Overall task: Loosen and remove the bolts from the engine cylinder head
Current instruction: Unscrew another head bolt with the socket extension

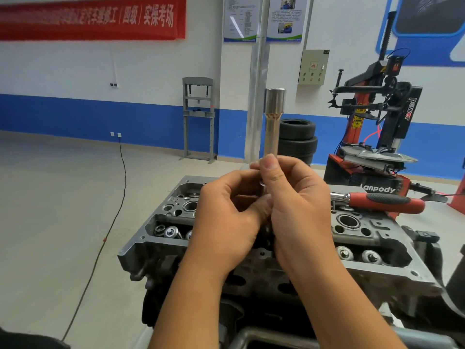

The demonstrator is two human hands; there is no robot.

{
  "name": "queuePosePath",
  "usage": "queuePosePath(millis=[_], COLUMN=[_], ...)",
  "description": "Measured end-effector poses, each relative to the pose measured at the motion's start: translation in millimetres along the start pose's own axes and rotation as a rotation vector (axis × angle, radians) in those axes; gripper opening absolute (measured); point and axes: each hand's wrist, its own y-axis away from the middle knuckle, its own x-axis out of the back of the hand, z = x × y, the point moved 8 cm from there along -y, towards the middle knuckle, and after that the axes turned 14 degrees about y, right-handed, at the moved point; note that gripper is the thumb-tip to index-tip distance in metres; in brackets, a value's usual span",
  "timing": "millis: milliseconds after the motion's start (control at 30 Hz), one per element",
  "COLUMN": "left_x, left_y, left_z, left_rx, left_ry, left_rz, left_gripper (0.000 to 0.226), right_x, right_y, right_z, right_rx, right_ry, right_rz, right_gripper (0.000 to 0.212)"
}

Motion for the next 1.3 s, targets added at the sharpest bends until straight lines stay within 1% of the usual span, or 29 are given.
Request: queuePosePath(millis=[100,167,233,267,333,400,467,533,567,633,700,733,800,900,967,1000,1067,1133,1167,1233,1300], left_x=[3.5,-0.2,-7.6,-9.5,-7.3,-2.5,0.9,4.5,4.4,-2.2,-10.3,-10.9,-7.0,1.0,4.4,3.0,-4.7,-9.6,-8.5,-4.0,1.1], left_y=[0.1,-1.7,-1.2,-1.0,-1.6,-1.1,0.2,1.1,0.7,-0.2,1.3,1.3,0.3,1.2,1.7,1.2,0.6,0.7,0.2,-0.3,0.3], left_z=[-0.2,-1.0,-1.9,-1.5,0.4,1.5,0.4,0.5,1.3,2.5,3.4,3.5,3.5,2.6,1.5,1.8,2.8,4.6,5.2,5.6,3.7], left_rx=[-0.025,-0.007,0.033,0.044,0.021,-0.013,-0.021,-0.037,-0.044,-0.028,0.013,0.025,0.01,-0.016,-0.017,-0.017,0.001,0.004,-0.009,-0.039,-0.042], left_ry=[-0.039,-0.026,0.039,0.057,0.038,-0.004,-0.028,-0.046,-0.047,0.001,0.066,0.07,0.027,-0.019,-0.021,-0.009,0.051,0.065,0.039,-0.005,-0.014], left_rz=[0.036,-0.035,-0.146,-0.168,-0.124,-0.025,0.059,0.105,0.093,-0.023,-0.143,-0.158,-0.106,0.027,0.064,0.037,-0.077,-0.139,-0.122,-0.034,0.064], left_gripper=[0.025,0.022,0.025,0.026,0.028,0.029,0.027,0.024,0.022,0.02,0.025,0.027,0.03,0.027,0.026,0.024,0.022,0.025,0.027,0.028,0.027], right_x=[1.9,1.7,1.6,1.3,-0.1,-1.8,-2.3,-1.7,-1.0,-0.1,0.9,1.0,-0.4,-3.4,-3.3,-2.4,-0.2,1.0,0.5,-1.3,-2.9], right_y=[1.0,1.2,0.9,0.8,0.7,0.3,0.2,0.7,0.9,1.2,0.9,0.7,0.8,1.4,1.5,1.3,1.1,1.5,1.5,1.3,1.2], right_z=[-1.5,-2.6,-4.3,-5.0,-4.7,-2.6,-3.3,-4.6,-5.1,-5.9,-6.5,-6.9,-5.6,-3.9,-4.2,-4.7,-6.4,-9.1,-9.0,-5.7,-3.9], right_rx=[0.004,0.004,0.02,0.03,0.031,0.009,0.005,0.018,0.026,0.035,0.041,0.043,0.03,-0.004,-0.003,-0.001,0.016,0.042,0.045,0.021,-0.012], right_ry=[-0.009,-0.009,0.034,0.057,0.053,-0.011,-0.043,-0.025,-0.014,0.013,0.051,0.056,0.024,-0.07,-0.07,-0.063,-0.026,0.001,-0.004,-0.04,-0.093], right_rz=[0.02,0.017,0.01,0.007,-0.004,-0.017,-0.022,-0.021,-0.018,-0.01,0.002,0.005,-0.008,-0.042,-0.043,-0.035,-0.011,0.003,-0.001,-0.024,-0.046], right_gripper=[0.024,0.027,0.027,0.027,0.03,0.033,0.027,0.022,0.022,0.027,0.037,0.038,0.039,0.029,0.026,0.026,0.03,0.034,0.035,0.035,0.03])
